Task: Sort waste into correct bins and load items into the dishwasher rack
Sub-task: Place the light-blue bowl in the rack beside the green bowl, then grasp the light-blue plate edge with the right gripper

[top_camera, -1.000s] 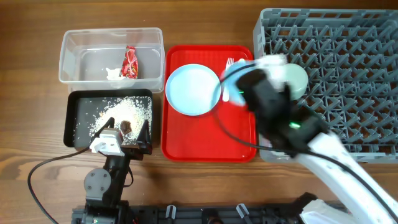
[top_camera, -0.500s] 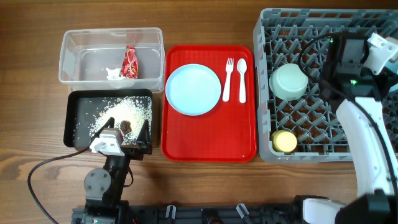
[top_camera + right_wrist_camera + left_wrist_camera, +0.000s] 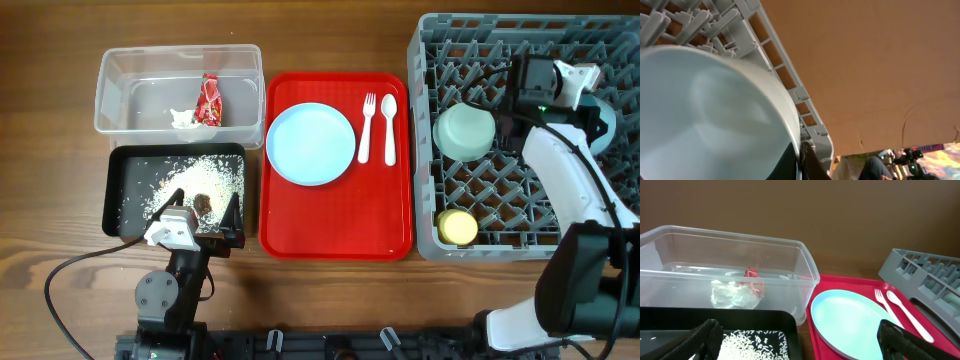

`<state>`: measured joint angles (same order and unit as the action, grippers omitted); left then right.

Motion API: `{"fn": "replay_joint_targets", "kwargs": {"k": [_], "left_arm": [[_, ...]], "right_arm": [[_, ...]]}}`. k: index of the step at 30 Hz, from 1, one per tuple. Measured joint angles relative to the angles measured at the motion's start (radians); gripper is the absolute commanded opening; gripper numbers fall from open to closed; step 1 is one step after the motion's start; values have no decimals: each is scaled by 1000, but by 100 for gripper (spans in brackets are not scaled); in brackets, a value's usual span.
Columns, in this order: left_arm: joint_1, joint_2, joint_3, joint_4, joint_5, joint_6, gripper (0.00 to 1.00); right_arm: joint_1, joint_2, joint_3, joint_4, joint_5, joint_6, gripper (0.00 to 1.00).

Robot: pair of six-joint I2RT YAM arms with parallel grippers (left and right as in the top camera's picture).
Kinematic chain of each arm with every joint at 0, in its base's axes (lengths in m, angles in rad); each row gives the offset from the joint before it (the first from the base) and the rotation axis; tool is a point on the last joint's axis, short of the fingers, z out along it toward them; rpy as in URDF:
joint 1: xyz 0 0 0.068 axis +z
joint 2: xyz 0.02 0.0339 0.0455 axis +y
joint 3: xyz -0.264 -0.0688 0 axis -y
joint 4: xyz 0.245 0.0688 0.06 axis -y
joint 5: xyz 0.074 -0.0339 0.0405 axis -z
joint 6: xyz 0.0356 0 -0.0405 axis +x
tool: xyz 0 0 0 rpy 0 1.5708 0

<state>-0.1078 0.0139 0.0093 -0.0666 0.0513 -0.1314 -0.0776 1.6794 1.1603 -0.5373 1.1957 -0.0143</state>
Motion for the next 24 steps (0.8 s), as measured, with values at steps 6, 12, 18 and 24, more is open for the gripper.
{"fn": "replay_joint_targets", "kwargs": {"k": [6,12,18,24], "left_arm": [[0,0,0,0,0,0,100],[0,0,0,0,0,0,100],[0,0,0,0,0,0,100],[0,0,0,0,0,0,100]], "right_arm": [[69,6,0,-5,-70,-52,8],[93,6,0,-120,-85,-26,36],[136,-16,0,-181,-96,84,52],[248,-251,0,-189,-285,95,48]]}}
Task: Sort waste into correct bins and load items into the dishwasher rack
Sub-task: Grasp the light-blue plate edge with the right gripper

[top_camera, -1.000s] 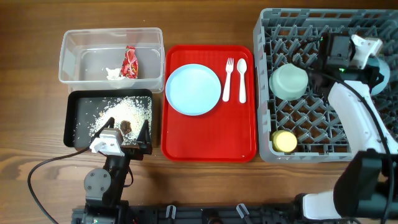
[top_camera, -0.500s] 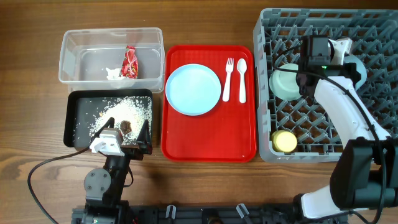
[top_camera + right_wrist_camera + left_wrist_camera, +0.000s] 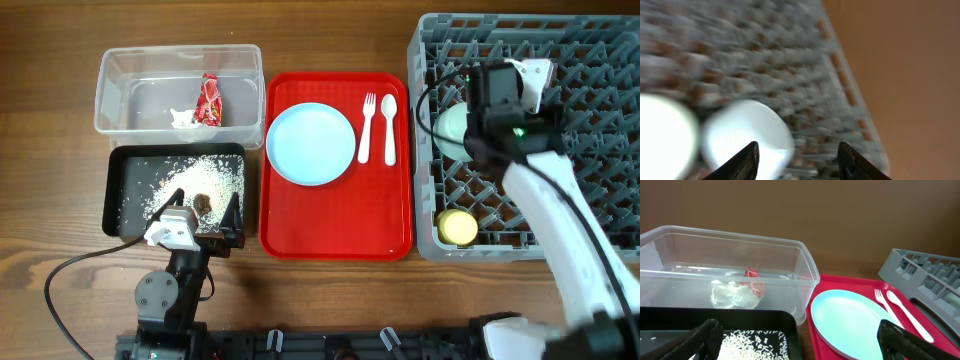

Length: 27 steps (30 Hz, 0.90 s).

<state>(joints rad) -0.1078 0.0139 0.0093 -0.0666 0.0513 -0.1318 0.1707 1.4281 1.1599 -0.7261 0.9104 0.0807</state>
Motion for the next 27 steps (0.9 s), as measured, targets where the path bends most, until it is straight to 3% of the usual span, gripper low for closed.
{"fn": "replay_joint_targets", "kwargs": {"k": [6,10,13,18,21,23,27], "left_arm": [[0,0,0,0,0,0,100],[0,0,0,0,0,0,100],[0,0,0,0,0,0,100],[0,0,0,0,0,0,100],[0,0,0,0,0,0,100],[0,0,0,0,0,0,100],[0,0,0,0,0,0,100]], "right_arm": [[168,-130,0,-57,-513,-23,43],[315,-131,0,-50,-875,6,55],[393,-84,0,8,-1045,146,56],[396,140,0,111,-1019,364,54],[396,296,0,175,-962,486,43],[396,369,0,213,-943,552,43],[396,423,0,214,-923,679,30]]}}
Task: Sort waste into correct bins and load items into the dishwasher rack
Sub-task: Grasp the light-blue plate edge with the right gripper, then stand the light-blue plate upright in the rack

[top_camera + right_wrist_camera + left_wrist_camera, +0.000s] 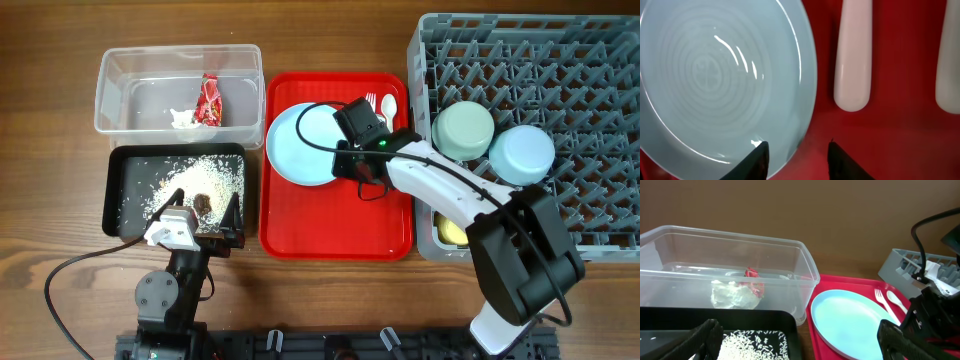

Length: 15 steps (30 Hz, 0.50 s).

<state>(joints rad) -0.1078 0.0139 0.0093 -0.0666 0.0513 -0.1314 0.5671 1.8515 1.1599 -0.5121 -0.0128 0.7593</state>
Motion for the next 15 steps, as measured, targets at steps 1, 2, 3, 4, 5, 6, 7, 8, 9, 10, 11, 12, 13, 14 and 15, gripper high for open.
{"fn": "replay_joint_targets", "kwargs": {"k": [1,2,3,4,5,6,7,8,9,10,11,12,13,14,15], "left_arm": [[0,0,0,0,0,0,100],[0,0,0,0,0,0,100],[0,0,0,0,0,0,100],[0,0,0,0,0,0,100],[0,0,0,0,0,0,100],[0,0,0,0,0,0,100],[0,0,0,0,0,0,100],[0,0,0,0,0,0,100],[0,0,0,0,0,0,100],[0,0,0,0,0,0,100],[0,0,0,0,0,0,100],[0,0,0,0,0,0,100],[0,0,0,0,0,0,100],[0,0,0,0,0,0,100],[0,0,0,0,0,0,100]], "right_arm": [[0,5,0,2,3,23,27],[0,14,0,2,4,45,25],[0,26,0,2,6,57,19],[0,43,0,5,7,67,16],[0,63,0,3,7,77,14],[0,65,3,5,8,83,11],[0,68,3,3,8,85,6],[0,68,3,6,9,89,4],[-1,66,7,8,10,88,4],[-1,66,8,3,11,85,4],[-1,60,8,-3,14,77,4],[-1,44,7,-18,26,63,4],[-1,19,3,-30,46,40,4],[-1,-37,-2,-39,79,4,4],[-1,-86,-5,-48,111,-29,4]]}}
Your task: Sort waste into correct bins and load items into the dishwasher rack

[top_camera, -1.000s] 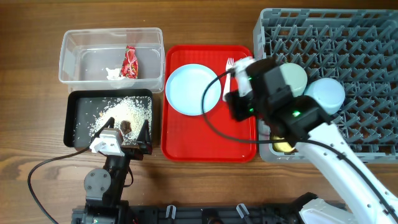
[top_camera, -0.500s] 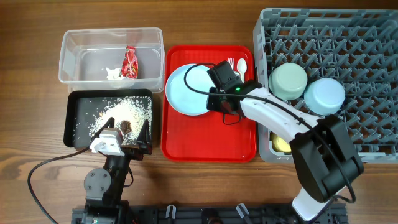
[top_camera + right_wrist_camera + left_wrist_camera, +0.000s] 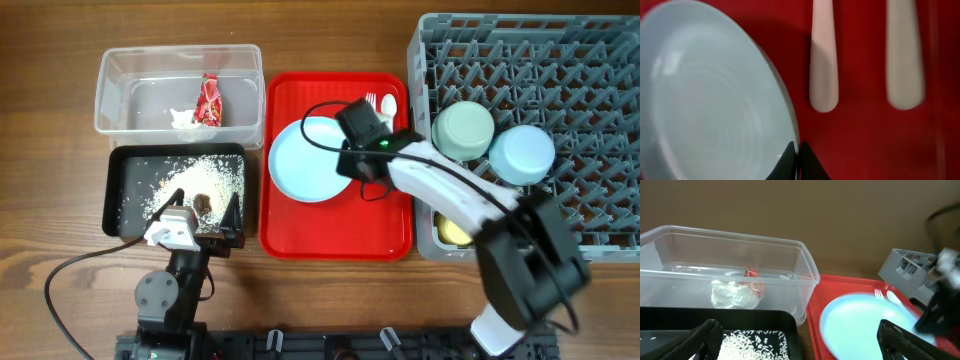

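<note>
A light blue plate (image 3: 305, 160) lies on the red tray (image 3: 335, 235). My right gripper (image 3: 357, 168) is shut on the plate's right rim, and in the right wrist view the jaws (image 3: 796, 156) pinch the edge of the plate (image 3: 715, 100). A white fork (image 3: 823, 75) and spoon (image 3: 905, 65) lie beside it. My left gripper (image 3: 195, 222) stands open at the front of the black tray (image 3: 125, 165) of rice, holding nothing. The grey rack (image 3: 580, 60) holds a green bowl (image 3: 465, 130) and a blue bowl (image 3: 522, 152).
A clear bin (image 3: 130, 90) at the back left holds a red wrapper (image 3: 209, 100) and crumpled white paper. A yellow cup (image 3: 457, 228) sits in the rack's front left corner. Brown scraps lie among the rice (image 3: 200, 178).
My right gripper stood open around the plate's right rim and is now shut on it. The plate has shifted a little toward the front of the tray. The left arm has not moved.
My right gripper was at the rack's right side with the blue bowl in it. Then it was open over the rack's left part, the bowl left behind. Then it stood open at the plate's rim, and now grips it.
</note>
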`<state>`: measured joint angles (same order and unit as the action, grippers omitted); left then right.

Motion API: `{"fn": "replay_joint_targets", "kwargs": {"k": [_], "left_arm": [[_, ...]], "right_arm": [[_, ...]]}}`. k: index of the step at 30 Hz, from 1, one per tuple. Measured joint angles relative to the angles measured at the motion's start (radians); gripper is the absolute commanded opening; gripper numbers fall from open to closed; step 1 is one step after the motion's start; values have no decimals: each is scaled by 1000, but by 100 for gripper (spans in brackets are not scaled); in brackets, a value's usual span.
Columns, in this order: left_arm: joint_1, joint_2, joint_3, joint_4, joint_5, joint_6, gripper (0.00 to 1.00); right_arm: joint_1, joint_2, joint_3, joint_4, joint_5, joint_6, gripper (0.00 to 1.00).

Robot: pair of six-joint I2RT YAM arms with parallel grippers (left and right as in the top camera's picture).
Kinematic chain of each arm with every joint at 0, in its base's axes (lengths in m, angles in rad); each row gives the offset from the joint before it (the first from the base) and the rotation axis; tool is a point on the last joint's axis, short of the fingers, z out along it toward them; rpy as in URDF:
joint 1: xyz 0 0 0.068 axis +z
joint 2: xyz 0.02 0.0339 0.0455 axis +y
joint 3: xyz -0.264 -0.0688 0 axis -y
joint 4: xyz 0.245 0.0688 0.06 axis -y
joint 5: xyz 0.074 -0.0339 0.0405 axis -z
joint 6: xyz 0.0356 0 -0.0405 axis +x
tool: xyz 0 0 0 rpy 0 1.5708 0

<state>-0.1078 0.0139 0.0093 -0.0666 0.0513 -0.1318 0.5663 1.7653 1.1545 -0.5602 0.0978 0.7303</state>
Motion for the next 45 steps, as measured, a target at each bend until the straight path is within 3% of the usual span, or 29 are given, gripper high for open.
{"fn": "replay_joint_targets", "kwargs": {"k": [5,9,13,18,26,27,28,29,31,34,40,45], "left_arm": [[0,0,0,0,0,0,100],[0,0,0,0,0,0,100],[0,0,0,0,0,0,100],[0,0,0,0,0,0,100],[0,0,0,0,0,0,100],[0,0,0,0,0,0,100],[0,0,0,0,0,0,100],[0,0,0,0,0,0,100],[0,0,0,0,0,0,100],[0,0,0,0,0,0,100],[0,0,0,0,0,0,100],[0,0,0,0,0,0,100]], "right_arm": [[-16,-412,-3,-30,283,-210,4],[-121,-573,-1,-23,536,-447,4],[-279,-572,-2,98,759,-696,4],[-424,-485,-2,240,843,-936,4],[-441,-219,-3,559,898,-1374,4],[-441,-203,-3,581,903,-1399,8],[-441,-171,-3,621,915,-1458,39],[-441,-160,-3,625,920,-1484,52],[-441,-149,-3,624,926,-1495,67],[-427,-148,-3,609,950,-1422,77],[-288,-156,-3,424,894,-1229,78],[-131,-241,4,150,578,-989,74]]}}
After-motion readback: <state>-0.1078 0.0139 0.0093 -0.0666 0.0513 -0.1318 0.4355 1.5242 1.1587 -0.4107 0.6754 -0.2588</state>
